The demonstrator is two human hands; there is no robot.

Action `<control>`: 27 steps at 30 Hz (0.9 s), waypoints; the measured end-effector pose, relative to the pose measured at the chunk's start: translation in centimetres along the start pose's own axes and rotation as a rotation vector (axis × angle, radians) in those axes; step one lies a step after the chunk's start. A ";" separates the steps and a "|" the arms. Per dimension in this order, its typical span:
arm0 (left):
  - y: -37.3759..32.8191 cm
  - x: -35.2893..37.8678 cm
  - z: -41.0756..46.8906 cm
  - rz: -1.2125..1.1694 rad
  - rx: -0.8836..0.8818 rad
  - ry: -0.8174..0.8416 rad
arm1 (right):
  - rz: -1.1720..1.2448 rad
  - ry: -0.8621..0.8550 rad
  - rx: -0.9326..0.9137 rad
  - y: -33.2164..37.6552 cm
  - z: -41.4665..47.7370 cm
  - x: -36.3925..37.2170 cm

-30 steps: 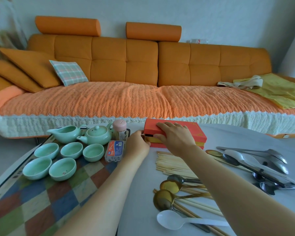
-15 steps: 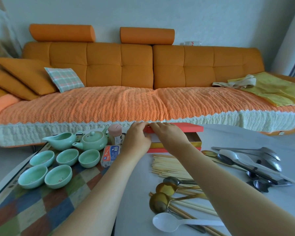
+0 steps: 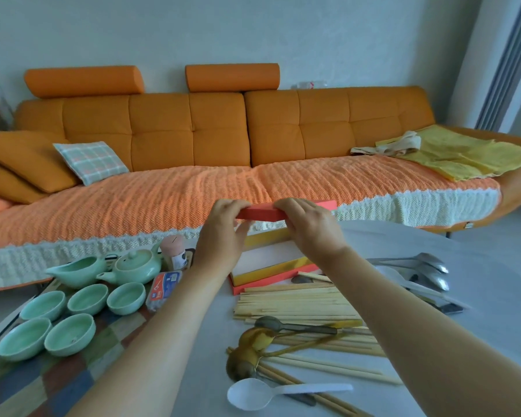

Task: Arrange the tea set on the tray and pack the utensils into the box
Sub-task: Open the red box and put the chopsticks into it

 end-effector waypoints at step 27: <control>-4.0 10.3 -4.9 0.145 -0.093 0.610 | 0.412 0.184 1.916 -14.9 -12.0 -3.4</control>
Point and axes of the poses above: each hand's wrist, its own z-axis towards the middle knuckle, its own x-axis out of the palm, y = z × x, the point moved 5 cm from there along z, towards the middle knuckle, and after that the axes turned 12 degrees about -y, right-handed, at the moved point
